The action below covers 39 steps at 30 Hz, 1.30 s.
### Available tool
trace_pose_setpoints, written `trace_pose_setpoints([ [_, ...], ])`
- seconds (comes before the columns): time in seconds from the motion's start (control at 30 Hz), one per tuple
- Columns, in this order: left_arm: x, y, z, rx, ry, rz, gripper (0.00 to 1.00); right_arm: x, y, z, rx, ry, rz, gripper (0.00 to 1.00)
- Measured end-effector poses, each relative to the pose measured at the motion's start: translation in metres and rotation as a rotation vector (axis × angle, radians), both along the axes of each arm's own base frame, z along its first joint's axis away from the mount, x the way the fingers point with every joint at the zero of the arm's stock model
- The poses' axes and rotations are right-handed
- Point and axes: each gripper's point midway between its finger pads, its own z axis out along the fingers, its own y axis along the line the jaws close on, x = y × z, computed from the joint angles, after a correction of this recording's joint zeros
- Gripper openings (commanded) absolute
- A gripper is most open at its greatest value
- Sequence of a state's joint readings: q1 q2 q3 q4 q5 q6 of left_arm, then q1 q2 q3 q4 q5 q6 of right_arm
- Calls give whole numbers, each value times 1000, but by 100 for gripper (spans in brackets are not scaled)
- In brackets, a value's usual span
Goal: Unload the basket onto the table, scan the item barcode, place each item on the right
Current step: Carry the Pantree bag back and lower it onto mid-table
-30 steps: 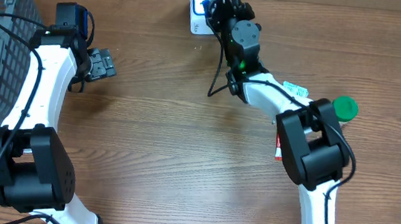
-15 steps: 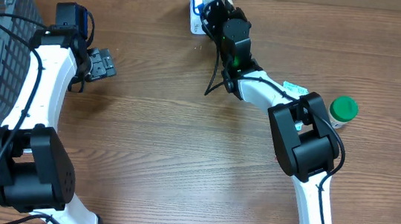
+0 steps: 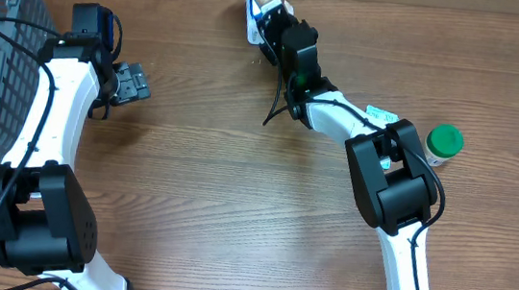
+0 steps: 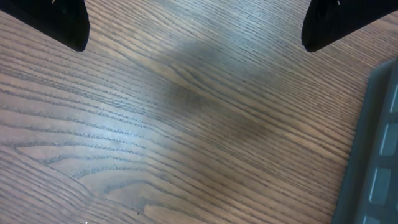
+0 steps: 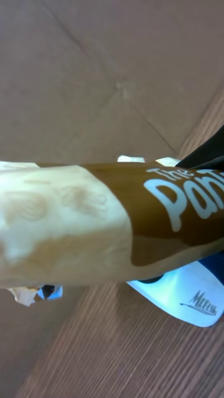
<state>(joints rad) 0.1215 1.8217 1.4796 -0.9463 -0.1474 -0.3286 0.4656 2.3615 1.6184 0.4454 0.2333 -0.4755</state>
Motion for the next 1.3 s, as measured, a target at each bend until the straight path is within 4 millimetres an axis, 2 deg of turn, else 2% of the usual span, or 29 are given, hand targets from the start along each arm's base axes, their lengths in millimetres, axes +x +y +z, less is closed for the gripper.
trace_pose_setpoints([
  [0.33, 0, 0, 0, 0, 0, 0, 100, -5, 12, 5, 43, -3, 9, 4],
  [0.4, 0, 0, 0, 0, 0, 0, 100, -7, 12, 12, 76, 15, 2, 4],
  [0.47, 0, 0, 0, 0, 0, 0, 100, -11, 9, 29, 118, 37, -10, 4],
  [0.57, 0, 0, 0, -1, 1, 0, 100, -22, -1, 74, 191, 63, -34, 4],
  [0.63, 0, 0, 0, -1, 1, 0, 100, -38, -14, 109, 226, 99, -59, 4],
  [0.7, 0, 0, 0, -1, 2, 0, 100, -56, -29, 134, 239, 148, -83, 4],
  [0.73, 0, 0, 0, 0, 2, 0, 100, -69, -40, 145, 234, 193, -99, 4],
  [0.8, 0, 0, 0, -1, 2, 0, 100, -89, -55, 146, 209, 283, -120, 4],
  [0.9, 0, 0, 0, -1, 1, 0, 100, -126, -74, 111, 135, 512, -139, 5],
  [0.97, 0, 0, 0, 0, 2, 0, 100, -160, -83, 65, 66, 731, -140, 5],
  [1.0, 0, 0, 0, 0, 2, 0, 100, -172, -84, 48, 48, 806, -138, 6],
  [1.03, 0, 0, 0, 0, 2, 0, 100, -183, -85, 31, 32, 877, -135, 19],
  [1.07, 0, 0, 0, -1, 2, 0, 100, -193, -85, 15, 21, 939, -132, 100],
  [1.1, 0, 0, 0, 0, 2, 0, 100, -201, -85, 2, 11, 985, -130, 100],
  [1.17, 0, 0, 0, 0, 2, 0, 100, -211, -86, -13, 7, 1038, -129, 100],
  [1.3, 0, 0, 0, 0, 2, 0, 100, -218, -85, -20, 13, 1066, -122, 100],
])
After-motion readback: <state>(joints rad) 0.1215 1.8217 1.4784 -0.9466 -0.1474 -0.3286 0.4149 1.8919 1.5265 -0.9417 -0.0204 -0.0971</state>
